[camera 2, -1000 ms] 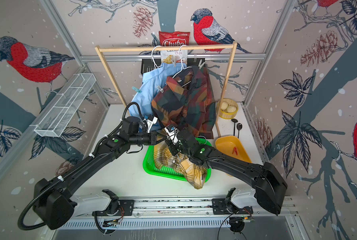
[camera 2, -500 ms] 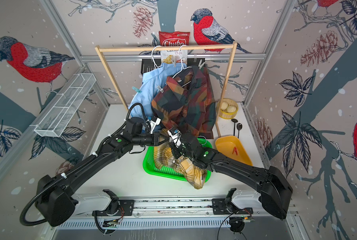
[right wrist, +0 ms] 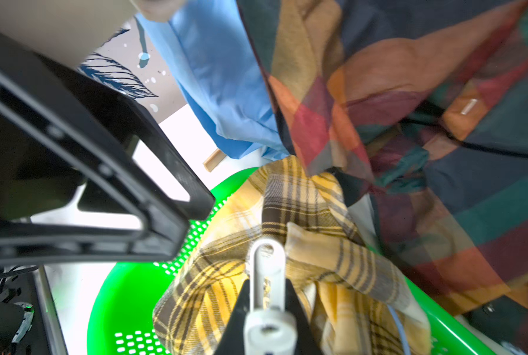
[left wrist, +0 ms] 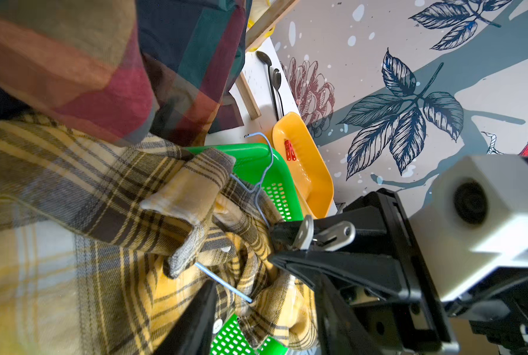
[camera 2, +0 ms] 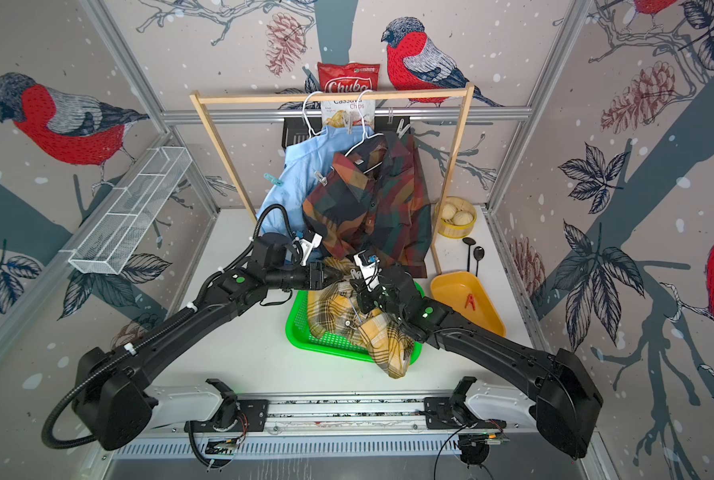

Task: Remove the clothespins securing long-sleeve shirts to the hanger
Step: Place the clamp in the storage box.

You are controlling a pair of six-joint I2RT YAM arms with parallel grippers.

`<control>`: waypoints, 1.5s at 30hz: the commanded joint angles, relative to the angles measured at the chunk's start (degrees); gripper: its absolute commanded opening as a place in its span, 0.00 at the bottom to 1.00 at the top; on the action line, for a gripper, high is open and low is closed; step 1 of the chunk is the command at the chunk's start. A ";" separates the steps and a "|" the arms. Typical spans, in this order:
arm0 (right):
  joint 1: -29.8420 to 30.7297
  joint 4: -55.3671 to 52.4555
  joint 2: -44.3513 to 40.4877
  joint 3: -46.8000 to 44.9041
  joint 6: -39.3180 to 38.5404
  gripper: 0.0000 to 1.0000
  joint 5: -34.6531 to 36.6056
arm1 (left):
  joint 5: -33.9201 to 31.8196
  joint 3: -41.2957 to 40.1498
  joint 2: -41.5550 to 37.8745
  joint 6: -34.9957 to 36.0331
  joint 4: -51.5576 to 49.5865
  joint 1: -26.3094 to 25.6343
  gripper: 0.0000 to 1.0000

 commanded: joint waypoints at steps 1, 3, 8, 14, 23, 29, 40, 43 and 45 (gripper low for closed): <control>-2.26 0.47 -2.31 -0.93 3.25 0.00 3.35 | -1.94 0.77 -1.79 1.13 1.51 0.76 0.65; -4.91 -1.63 -4.21 -1.25 5.97 0.00 7.56 | -4.55 0.34 -2.67 1.99 1.64 0.85 0.68; -17.24 -10.51 -10.23 -3.07 17.53 0.00 20.25 | -8.75 -2.53 -2.93 5.30 1.73 0.85 0.68; -39.89 -14.72 -18.49 -11.65 28.07 0.00 13.38 | -12.43 -5.86 -2.38 8.25 1.80 0.33 0.68; -63.50 -10.64 -12.34 -18.65 27.60 0.19 -6.61 | -9.57 -8.11 -2.02 7.91 2.91 0.44 0.67; -63.73 -8.84 -6.88 -17.03 27.75 0.67 -9.06 | -9.65 -8.60 -2.91 7.93 2.90 0.48 0.68; -36.76 -10.49 -8.67 -7.54 25.42 0.71 4.41 | -9.84 -8.51 -3.18 9.32 2.51 0.50 0.67; -31.94 -7.81 -2.57 -5.41 25.96 0.64 -0.60 | -10.04 -8.87 -3.58 9.79 2.87 0.41 0.67; -28.54 -5.39 0.74 -4.85 26.43 0.56 -1.21 | -10.36 -8.86 -3.40 9.89 2.70 0.40 0.67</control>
